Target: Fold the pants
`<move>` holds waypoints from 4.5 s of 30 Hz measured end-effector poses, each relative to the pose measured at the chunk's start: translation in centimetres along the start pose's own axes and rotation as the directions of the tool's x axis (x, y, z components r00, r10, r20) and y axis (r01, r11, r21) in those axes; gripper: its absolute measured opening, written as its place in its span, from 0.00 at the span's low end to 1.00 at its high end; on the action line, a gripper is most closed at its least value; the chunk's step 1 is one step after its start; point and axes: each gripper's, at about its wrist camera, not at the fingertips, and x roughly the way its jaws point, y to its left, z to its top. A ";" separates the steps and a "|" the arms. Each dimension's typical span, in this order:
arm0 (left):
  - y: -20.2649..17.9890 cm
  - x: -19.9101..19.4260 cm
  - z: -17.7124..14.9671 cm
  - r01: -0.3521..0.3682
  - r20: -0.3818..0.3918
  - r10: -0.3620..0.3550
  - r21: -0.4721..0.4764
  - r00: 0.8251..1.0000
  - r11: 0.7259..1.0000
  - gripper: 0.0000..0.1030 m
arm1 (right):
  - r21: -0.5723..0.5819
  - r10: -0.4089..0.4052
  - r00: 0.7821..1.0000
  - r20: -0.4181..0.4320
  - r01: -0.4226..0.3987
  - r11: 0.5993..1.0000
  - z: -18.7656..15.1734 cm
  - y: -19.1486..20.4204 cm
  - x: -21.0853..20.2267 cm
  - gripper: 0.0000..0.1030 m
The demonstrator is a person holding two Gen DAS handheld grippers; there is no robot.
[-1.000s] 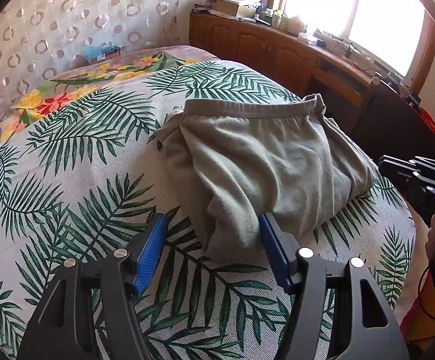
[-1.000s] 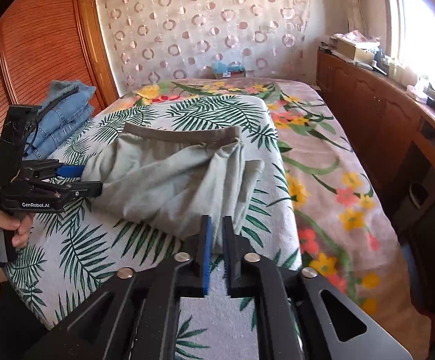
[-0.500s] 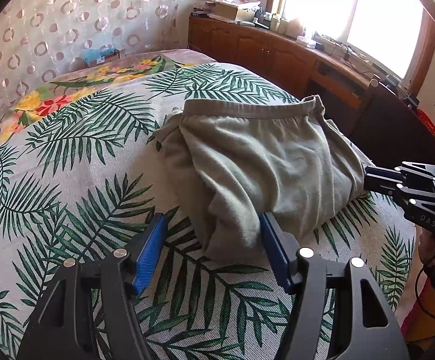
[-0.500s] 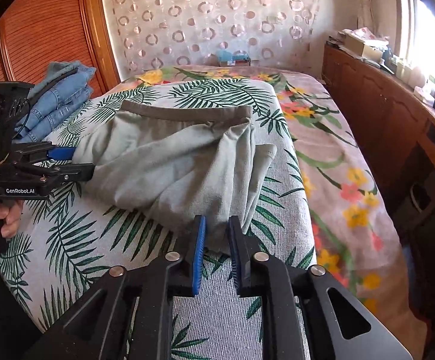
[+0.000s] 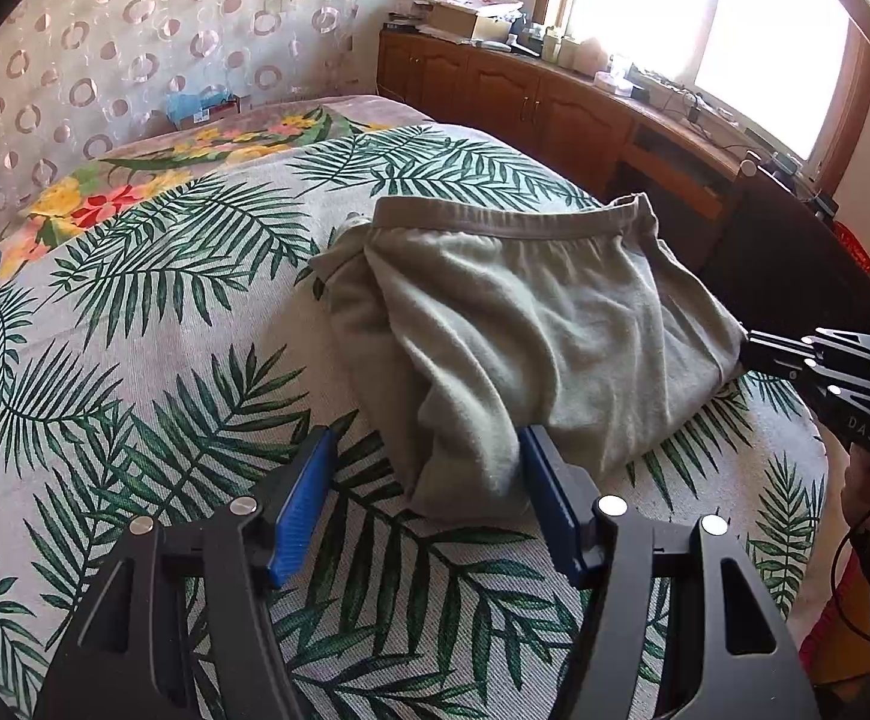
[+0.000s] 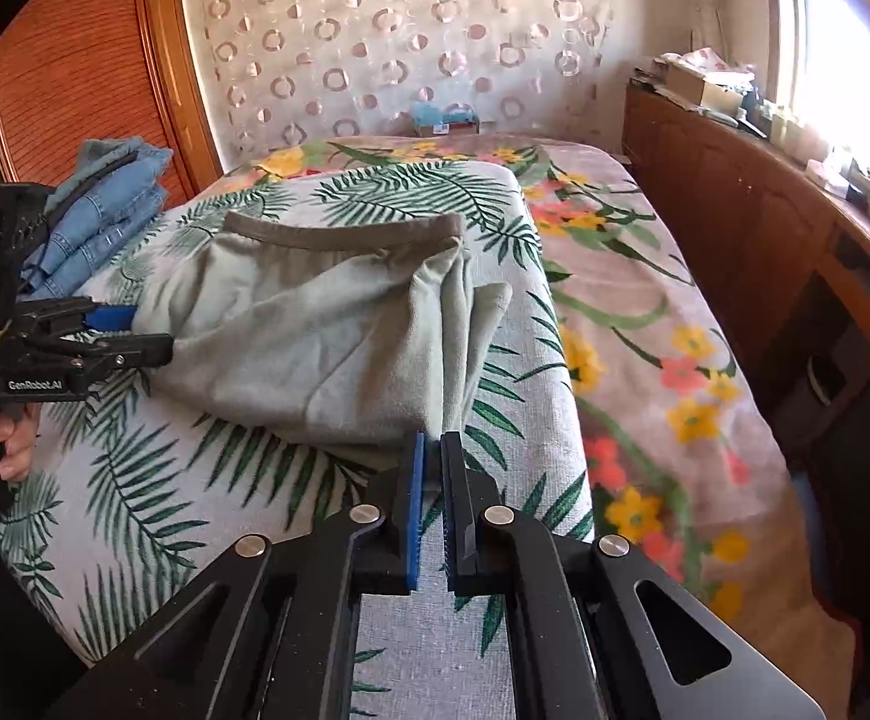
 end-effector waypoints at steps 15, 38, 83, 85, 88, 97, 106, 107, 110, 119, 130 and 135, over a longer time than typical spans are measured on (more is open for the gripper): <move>-0.8 -0.7 0.2 0.058 0.006 -0.058 0.027 0.998 0.998 0.18 | 0.048 0.050 0.999 -0.019 -0.049 0.998 0.4 -0.8 1.9 0.25; -2.3 -6.6 -4.6 0.083 0.027 -0.085 0.081 0.996 0.993 0.14 | 0.007 0.128 0.992 -0.007 -0.128 0.992 -3.1 0.2 -3.1 0.09; -1.2 -4.0 -1.5 0.005 0.046 -0.007 0.037 0.999 0.999 0.58 | -0.035 0.073 0.997 0.020 -0.073 0.997 0.5 1.4 -0.4 0.30; -1.1 -3.3 -1.2 0.009 0.030 -0.010 0.043 0.999 0.999 0.53 | -0.029 0.072 0.997 0.018 -0.072 0.997 0.9 1.2 0.1 0.30; -1.0 -2.5 -1.0 0.001 0.015 -0.002 0.051 1.000 0.999 0.47 | -0.018 0.079 0.997 0.013 -0.079 0.997 1.4 0.9 0.9 0.29; -1.1 -3.0 -0.5 0.028 0.070 -0.031 0.037 0.997 0.999 0.18 | -0.027 0.057 0.996 0.061 -0.056 0.998 1.9 0.7 0.9 0.03; -1.1 -1.8 -0.1 -0.012 0.030 0.010 0.043 0.999 0.999 0.19 | 0.022 0.054 0.999 0.009 -0.054 0.998 1.6 0.3 1.7 0.04; -1.1 -1.9 -0.1 -0.013 0.029 0.012 0.038 1.000 0.999 0.20 | 0.023 0.052 0.999 0.013 -0.052 0.998 1.5 0.2 1.4 0.06; -1.2 -2.8 -0.3 -0.022 0.036 0.021 0.031 0.999 0.999 0.22 | 0.022 0.046 0.999 0.027 -0.047 0.999 1.2 0.2 0.0 0.08; -2.2 -4.7 -1.8 -0.038 0.056 0.034 0.062 0.998 0.997 0.45 | -0.012 0.080 0.997 -0.004 -0.080 0.997 -1.5 1.4 -2.1 0.15; -1.8 -2.6 -3.2 -0.075 -0.002 0.075 0.062 0.997 0.995 0.46 | -0.035 0.033 0.999 -0.022 -0.034 0.999 -2.1 0.5 -2.6 0.02; -1.6 -2.5 -3.4 -0.066 0.000 0.067 0.049 0.998 0.997 0.46 | 0.002 0.029 0.999 -0.029 -0.029 1.000 -2.5 -0.1 -2.8 0.02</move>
